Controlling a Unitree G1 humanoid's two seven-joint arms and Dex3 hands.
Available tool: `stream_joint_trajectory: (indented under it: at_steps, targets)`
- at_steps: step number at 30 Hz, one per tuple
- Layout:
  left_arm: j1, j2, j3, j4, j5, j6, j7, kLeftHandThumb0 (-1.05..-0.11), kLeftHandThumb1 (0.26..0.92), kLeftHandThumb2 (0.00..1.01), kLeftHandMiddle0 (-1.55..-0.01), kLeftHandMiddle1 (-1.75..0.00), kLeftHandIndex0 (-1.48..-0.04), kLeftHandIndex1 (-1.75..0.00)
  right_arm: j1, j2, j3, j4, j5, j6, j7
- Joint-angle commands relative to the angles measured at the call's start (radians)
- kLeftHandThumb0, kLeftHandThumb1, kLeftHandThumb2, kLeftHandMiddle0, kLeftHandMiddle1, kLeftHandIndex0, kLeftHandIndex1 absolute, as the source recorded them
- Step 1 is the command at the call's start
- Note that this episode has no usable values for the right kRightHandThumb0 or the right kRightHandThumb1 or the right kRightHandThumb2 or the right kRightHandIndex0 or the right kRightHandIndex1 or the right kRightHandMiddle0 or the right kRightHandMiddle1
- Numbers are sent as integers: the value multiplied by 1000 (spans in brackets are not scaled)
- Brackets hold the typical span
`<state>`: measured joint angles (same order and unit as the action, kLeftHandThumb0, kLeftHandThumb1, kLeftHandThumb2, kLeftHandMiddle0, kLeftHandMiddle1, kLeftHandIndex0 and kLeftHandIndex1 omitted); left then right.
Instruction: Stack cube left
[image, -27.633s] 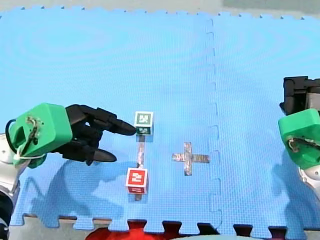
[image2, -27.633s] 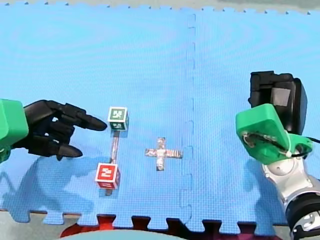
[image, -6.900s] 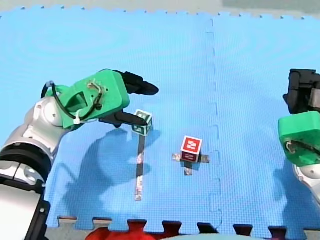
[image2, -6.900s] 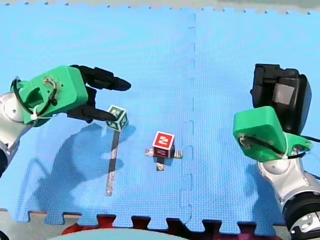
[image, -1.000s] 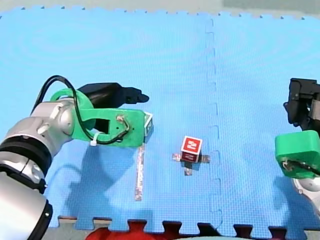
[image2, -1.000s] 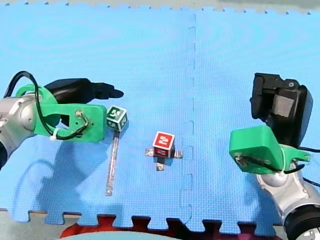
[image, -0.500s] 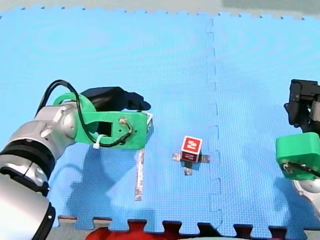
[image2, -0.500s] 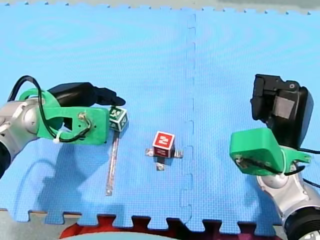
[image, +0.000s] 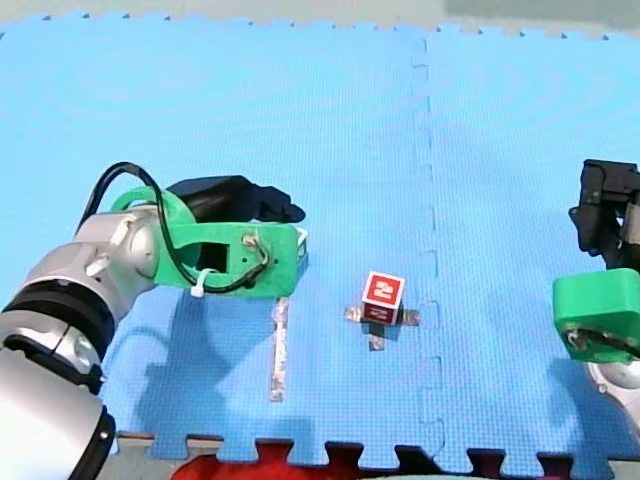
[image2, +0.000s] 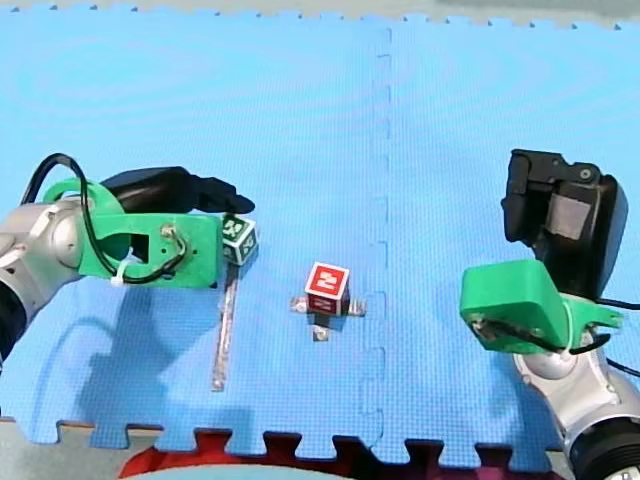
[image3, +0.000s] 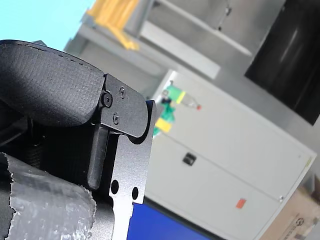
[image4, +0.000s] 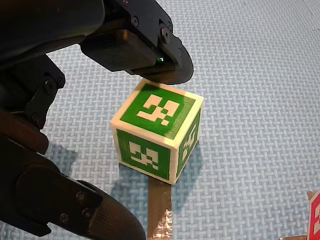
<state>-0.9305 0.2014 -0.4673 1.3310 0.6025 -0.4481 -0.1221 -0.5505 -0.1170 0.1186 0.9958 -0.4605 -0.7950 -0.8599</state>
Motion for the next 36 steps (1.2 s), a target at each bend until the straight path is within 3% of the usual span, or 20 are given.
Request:
stream_joint_trajectory:
  at_steps: [1,21,36]
  targets:
    - [6,1,-7,5,8,6,-1,-471,720,12,-916,-1746,-613,-11,7,-5,-3,-8,2,2,2]
    - [-10,-4,-57,10,54,18,30,-442,755,12,-942,-1746,-588,0,15,2,-7,-25,1,18,8]
    - [-39,-14,-78,26,74,53,55,-417,745,0,-869,-1746,-558,0,7,1,-11,-9,4,20,11]
